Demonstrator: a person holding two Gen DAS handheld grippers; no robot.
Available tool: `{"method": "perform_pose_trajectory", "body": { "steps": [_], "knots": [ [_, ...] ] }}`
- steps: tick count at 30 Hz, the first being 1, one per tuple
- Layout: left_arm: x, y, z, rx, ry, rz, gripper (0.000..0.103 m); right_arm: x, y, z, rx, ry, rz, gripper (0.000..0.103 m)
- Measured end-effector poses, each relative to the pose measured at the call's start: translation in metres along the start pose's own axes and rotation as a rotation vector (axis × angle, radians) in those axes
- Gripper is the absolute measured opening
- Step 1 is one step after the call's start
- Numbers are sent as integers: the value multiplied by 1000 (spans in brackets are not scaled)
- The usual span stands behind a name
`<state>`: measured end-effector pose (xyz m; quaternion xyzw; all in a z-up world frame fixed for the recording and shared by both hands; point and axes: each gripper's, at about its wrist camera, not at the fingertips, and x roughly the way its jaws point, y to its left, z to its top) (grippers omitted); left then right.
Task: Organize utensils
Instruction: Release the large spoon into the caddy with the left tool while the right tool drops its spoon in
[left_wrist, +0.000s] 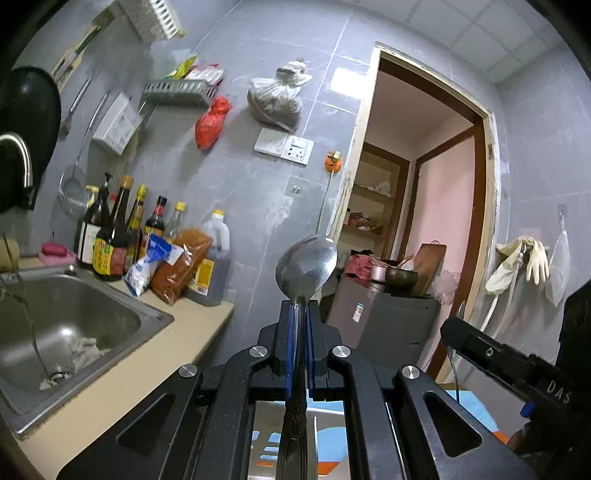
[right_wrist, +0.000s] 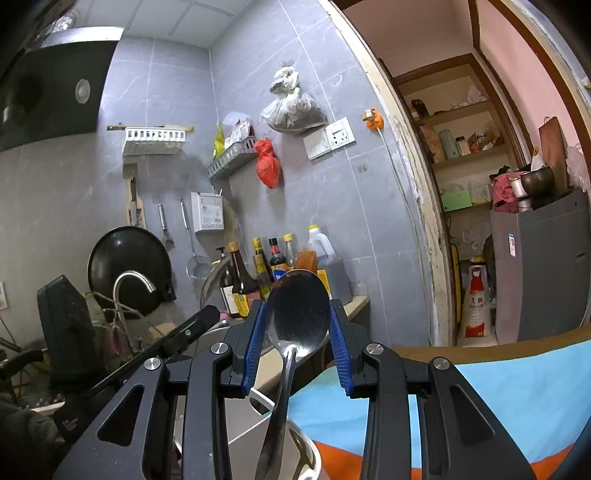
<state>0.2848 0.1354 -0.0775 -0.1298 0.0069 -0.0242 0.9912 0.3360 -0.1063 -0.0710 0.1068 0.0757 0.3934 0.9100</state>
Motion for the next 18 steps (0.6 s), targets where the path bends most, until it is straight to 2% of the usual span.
{"method": "perform_pose_trajectory", "body": {
  "steps": [5, 9, 16, 18],
  "knots": [
    [-8, -6, -9, 76, -35, 14, 4, -1, -1, -4, 4, -5, 1, 32],
    [-11, -3, -15, 87, -37, 16, 4, -1, 1, -6, -2, -2, 2, 32],
    [-18, 4, -16, 52, -5, 12, 4, -3, 5, -11, -14, 28, 11, 33],
    [-21, 6, -12, 35, 21, 2, 4, -5, 6, -10, -23, 35, 18, 36]
  ]
}}
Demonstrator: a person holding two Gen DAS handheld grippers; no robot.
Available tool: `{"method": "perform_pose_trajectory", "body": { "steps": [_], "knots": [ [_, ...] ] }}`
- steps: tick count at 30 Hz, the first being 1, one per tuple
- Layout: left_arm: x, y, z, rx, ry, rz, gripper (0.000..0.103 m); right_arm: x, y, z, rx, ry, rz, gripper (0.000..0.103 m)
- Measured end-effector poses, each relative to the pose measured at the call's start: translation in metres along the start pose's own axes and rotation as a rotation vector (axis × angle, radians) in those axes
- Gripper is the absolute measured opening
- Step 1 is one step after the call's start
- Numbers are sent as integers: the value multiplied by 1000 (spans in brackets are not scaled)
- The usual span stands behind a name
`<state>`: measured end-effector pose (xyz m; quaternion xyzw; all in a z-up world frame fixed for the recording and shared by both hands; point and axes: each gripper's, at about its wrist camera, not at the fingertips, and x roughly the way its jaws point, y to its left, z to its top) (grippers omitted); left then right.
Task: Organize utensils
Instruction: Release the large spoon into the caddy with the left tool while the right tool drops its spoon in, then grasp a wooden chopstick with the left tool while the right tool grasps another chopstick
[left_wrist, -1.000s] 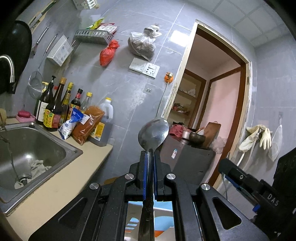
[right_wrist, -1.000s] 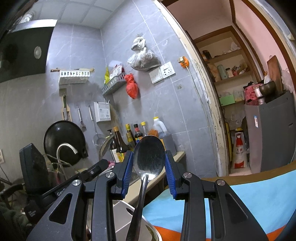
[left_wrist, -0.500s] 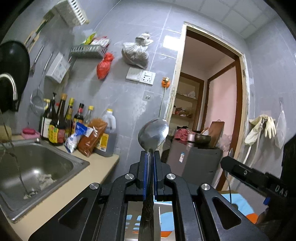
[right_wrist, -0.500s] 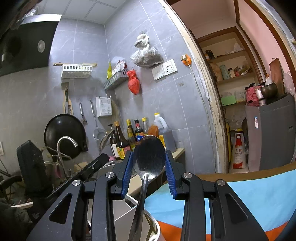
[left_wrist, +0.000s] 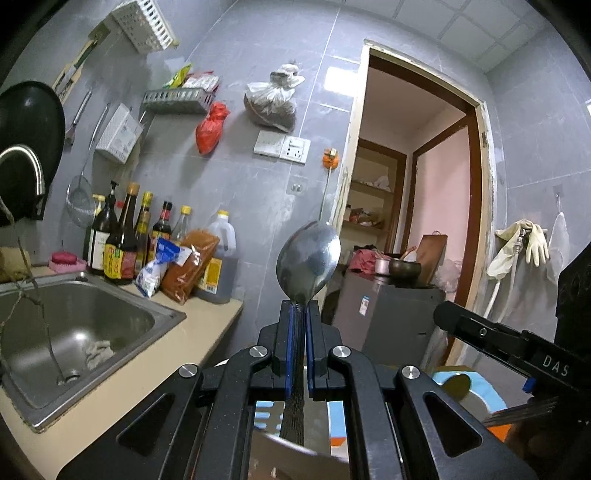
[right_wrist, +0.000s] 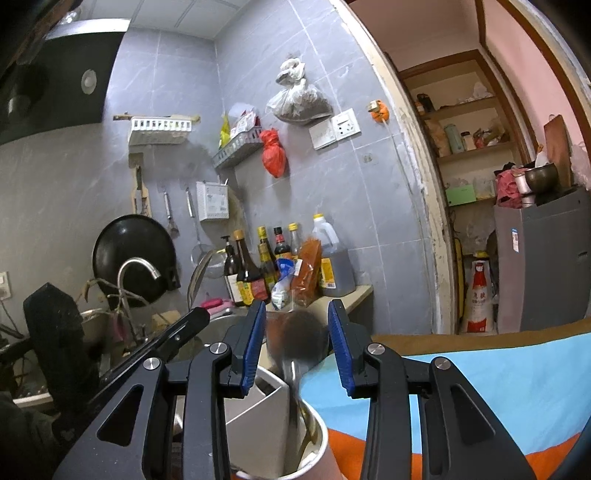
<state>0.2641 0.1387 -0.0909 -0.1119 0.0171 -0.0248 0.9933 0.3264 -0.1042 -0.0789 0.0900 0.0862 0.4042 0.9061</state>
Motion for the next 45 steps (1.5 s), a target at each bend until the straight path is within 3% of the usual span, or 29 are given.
{"method": "perform_pose_trajectory", "body": {
  "steps": [4, 7, 9, 14, 17, 23, 26, 36, 45],
  "knots": [
    [-5, 1, 8, -36, 81, -50, 10, -5, 3, 4, -5, 9, 4, 41],
    [-11, -2, 14, -53, 129, -68, 34, -11, 0, 9, 20, 9, 3, 46],
    [-17, -4, 20, -72, 132, -74, 43, -19, -1, 15, 33, 3, -11, 57],
    [-23, -19, 36, -75, 159, -73, 49, -41, -9, 29, 58, -5, -57, 65],
    [-31, -33, 49, -76, 156, -70, 68, -58, -14, 41, 63, -1, -103, 75],
    [-40, -74, 66, -32, 189, -76, 86, -95, -23, 68, 8, 6, -185, 86],
    [-46, -95, 70, -11, 174, -60, 96, -115, -30, 75, -11, 11, -214, 101],
    [-65, -163, 54, 20, 206, -80, 99, -180, -57, 72, -24, 33, -318, 103],
    [-49, -212, -10, 27, 402, -155, 99, -213, -95, 39, 9, 140, -404, 103]
  ]
}}
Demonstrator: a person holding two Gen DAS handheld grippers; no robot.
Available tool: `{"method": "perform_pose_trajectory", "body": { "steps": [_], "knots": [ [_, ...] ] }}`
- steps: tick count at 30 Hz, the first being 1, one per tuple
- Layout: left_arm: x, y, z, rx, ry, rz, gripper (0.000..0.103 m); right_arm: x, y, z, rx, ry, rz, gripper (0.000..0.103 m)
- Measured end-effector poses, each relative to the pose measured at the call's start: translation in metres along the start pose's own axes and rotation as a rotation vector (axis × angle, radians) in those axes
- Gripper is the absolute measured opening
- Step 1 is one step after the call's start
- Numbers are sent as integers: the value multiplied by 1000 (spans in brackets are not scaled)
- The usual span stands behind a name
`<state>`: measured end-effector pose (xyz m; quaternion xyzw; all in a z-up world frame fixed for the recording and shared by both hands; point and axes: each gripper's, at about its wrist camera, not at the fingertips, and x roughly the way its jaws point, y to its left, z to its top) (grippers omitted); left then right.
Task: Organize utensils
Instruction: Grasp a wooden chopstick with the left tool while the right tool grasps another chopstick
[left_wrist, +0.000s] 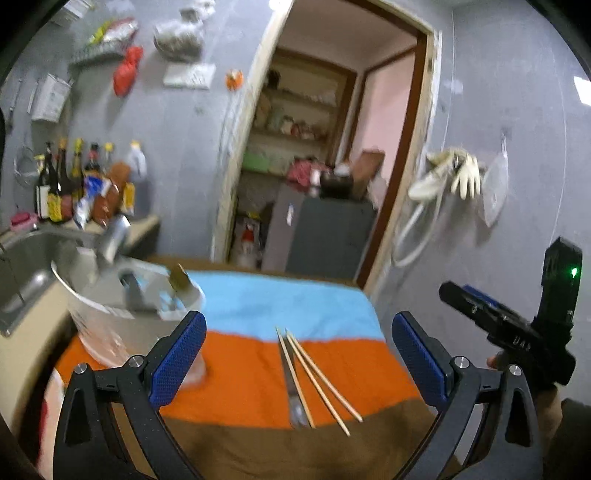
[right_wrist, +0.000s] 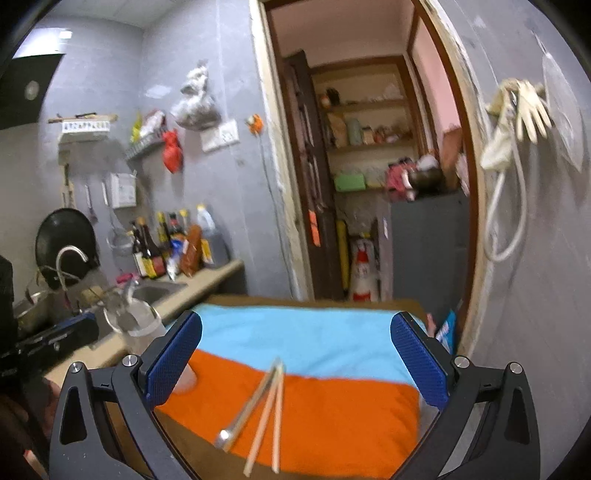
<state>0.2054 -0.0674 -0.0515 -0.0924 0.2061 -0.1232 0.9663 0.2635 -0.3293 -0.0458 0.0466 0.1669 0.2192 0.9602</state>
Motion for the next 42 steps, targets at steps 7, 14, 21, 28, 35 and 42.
{"method": "perform_pose_trajectory", "body": {
  "steps": [7, 14, 21, 28, 35, 42],
  "knots": [
    [52, -14, -36, 8, 191, 8, 98, 9, -32, -40, 51, 115, -37, 102],
    [95, -16, -52, 42, 306, 18, 70, 36, -46, -75, 81, 300, -10, 74],
    [143, -3, -54, 11, 404, 66, 40, 61, -42, -100, 97, 455, 59, 52],
    [174, 15, -53, -4, 492, 77, 26, 87, -20, -101, 57, 511, 125, 35],
    [195, 25, -52, -24, 550, 59, 25, 125, 0, -98, -18, 579, 158, 30],
    [195, 42, -48, -116, 554, 23, 3, 134, -2, -101, -14, 610, 126, 11]
  ]
}}
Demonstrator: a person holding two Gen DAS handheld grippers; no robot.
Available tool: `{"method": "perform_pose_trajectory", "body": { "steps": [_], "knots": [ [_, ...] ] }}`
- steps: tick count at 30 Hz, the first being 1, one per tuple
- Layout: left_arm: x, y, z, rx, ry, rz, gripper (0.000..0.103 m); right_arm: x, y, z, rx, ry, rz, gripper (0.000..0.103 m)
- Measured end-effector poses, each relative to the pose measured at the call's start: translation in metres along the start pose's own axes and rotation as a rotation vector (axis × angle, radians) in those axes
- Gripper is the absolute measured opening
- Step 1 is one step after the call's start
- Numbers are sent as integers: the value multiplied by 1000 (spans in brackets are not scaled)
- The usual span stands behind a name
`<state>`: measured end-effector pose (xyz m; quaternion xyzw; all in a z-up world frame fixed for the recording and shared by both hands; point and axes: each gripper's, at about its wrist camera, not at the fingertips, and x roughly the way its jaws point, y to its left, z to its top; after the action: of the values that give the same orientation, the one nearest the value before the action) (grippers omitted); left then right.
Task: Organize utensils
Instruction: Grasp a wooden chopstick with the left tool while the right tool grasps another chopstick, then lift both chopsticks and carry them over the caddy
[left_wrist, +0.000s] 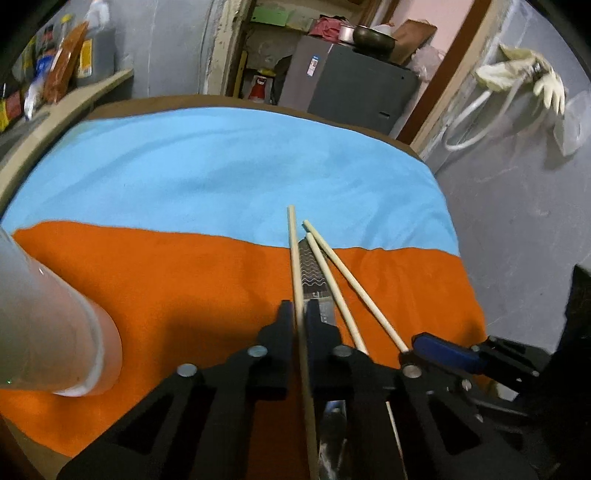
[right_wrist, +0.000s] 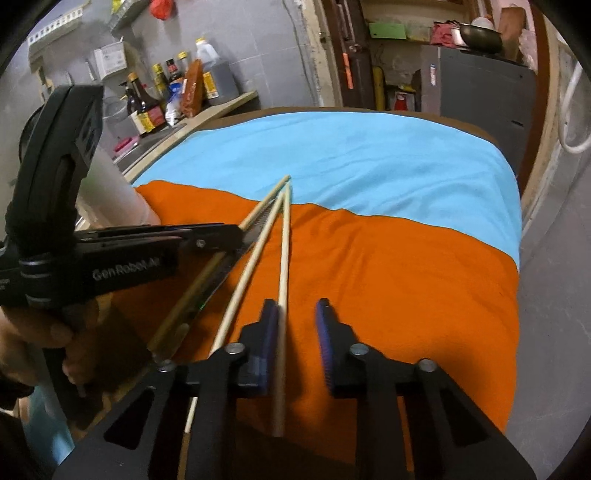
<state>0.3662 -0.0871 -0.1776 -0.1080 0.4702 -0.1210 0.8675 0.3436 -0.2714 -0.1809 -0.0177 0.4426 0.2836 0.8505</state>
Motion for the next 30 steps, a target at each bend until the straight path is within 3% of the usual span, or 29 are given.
{"method": "perform_pose_trajectory", "body": {
  "steps": [4, 8, 11, 21, 24, 26, 30],
  "knots": [
    [-9, 7, -6, -42, -4, -25, 3, -4, -11, -3, 47, -10, -9, 5],
    [-21, 5, -19, -53, 10, -22, 3, -14, -14, -9, 60, -11, -70, 5],
    [-24, 5, -22, -55, 21, -18, 3, -17, -20, -12, 100, 16, -48, 7],
    [-12, 8, -4, -39, 99, -47, 3, 17, -11, 35, -41, 124, -29, 15],
    [-13, 7, -6, -41, 87, -46, 3, 20, -4, 36, -67, 118, -78, 8],
    [-15, 7, -9, -41, 76, -50, 2, 19, -6, 35, -34, 103, -88, 6],
    [-26, 2, -19, -41, 49, -87, 2, 7, -20, 23, 115, 40, -16, 3]
  ]
}}
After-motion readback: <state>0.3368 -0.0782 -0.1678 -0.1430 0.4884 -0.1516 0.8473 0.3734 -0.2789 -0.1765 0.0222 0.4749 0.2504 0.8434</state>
